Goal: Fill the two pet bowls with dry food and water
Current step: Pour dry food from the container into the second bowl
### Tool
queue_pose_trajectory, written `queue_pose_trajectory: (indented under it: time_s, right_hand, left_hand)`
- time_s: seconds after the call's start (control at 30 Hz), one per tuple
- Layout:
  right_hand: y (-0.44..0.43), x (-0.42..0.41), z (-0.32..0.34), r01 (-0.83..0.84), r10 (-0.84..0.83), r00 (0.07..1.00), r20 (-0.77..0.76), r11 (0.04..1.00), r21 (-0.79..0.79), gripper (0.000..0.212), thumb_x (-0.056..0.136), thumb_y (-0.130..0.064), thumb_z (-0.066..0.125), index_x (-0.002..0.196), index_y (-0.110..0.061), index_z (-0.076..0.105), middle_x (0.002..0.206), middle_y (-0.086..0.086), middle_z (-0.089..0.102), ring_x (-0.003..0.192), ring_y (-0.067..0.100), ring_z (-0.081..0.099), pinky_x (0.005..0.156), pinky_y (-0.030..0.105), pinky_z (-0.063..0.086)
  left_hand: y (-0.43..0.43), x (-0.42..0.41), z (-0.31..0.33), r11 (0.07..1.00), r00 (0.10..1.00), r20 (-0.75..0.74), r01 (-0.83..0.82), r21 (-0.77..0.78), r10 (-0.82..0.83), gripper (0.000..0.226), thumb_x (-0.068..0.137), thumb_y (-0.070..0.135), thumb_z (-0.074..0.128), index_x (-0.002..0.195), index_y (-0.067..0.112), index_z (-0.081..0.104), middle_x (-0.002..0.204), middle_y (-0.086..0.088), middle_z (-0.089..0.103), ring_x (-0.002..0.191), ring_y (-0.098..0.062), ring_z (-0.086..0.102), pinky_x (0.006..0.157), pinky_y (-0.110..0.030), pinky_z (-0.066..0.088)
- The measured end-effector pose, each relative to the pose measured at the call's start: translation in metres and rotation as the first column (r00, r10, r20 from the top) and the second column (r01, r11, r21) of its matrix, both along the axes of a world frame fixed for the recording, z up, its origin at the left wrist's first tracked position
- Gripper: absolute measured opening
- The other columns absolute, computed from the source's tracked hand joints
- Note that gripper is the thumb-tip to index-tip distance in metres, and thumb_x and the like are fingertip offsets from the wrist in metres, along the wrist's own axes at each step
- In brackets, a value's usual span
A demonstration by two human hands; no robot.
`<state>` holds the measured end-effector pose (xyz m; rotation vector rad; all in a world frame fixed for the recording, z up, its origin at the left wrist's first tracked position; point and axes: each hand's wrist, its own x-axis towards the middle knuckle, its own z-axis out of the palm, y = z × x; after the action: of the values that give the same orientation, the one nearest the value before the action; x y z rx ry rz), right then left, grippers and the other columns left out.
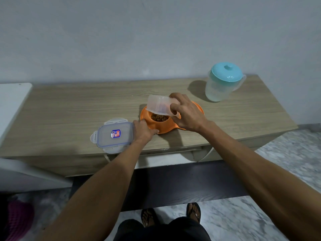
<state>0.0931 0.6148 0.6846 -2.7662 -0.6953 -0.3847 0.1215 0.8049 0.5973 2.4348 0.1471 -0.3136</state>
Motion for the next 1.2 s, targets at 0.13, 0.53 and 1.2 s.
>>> queue_pose_trajectory:
  time_s: [0.13,0.53,1.2]
  right_hand:
    - [0.001,0.000,0.000,-0.038,0.039,0.999,0.032,0.999,-0.021,0.020,0.071,-0.004,0.075,0.076,-0.006,0.056,0.129,0.023,0.055,0.114,0.040,0.055,0.079,0.037,0.050]
    - [0.002,0.006,-0.005,-0.005,0.001,0.996,0.090,0.999,0.046,0.018,0.075,-0.006,0.074,0.077,-0.006,0.056,0.131,0.023,0.053,0.118,0.040,0.053,0.084,0.040,0.051]
    - [0.096,0.147,-0.043,0.781,-0.311,0.611,-0.728,0.088,0.618,0.029,0.085,-0.016,0.060,0.068,-0.019,0.037,0.071,0.001,0.046,0.065,0.023,0.044,0.078,0.049,0.058]
  left_hand:
    - [-0.001,0.000,0.001,1.000,1.000,-0.004,-0.001,-0.009,0.001,0.065,0.068,0.038,0.084,0.121,0.012,0.056,0.123,-0.013,0.041,0.110,-0.029,0.053,0.102,-0.038,0.045]
    - [0.000,-0.001,0.001,1.000,1.000,0.017,-0.008,-0.014,0.008,0.066,0.066,0.040,0.085,0.119,0.011,0.058,0.123,-0.015,0.044,0.110,-0.031,0.053,0.099,-0.036,0.044]
    - [-0.001,0.001,-0.021,1.000,0.999,0.043,-0.026,-0.015,0.027,0.063,0.074,0.041,0.079,0.125,0.017,0.050,0.122,-0.008,0.042,0.104,-0.023,0.051,0.093,-0.037,0.047]
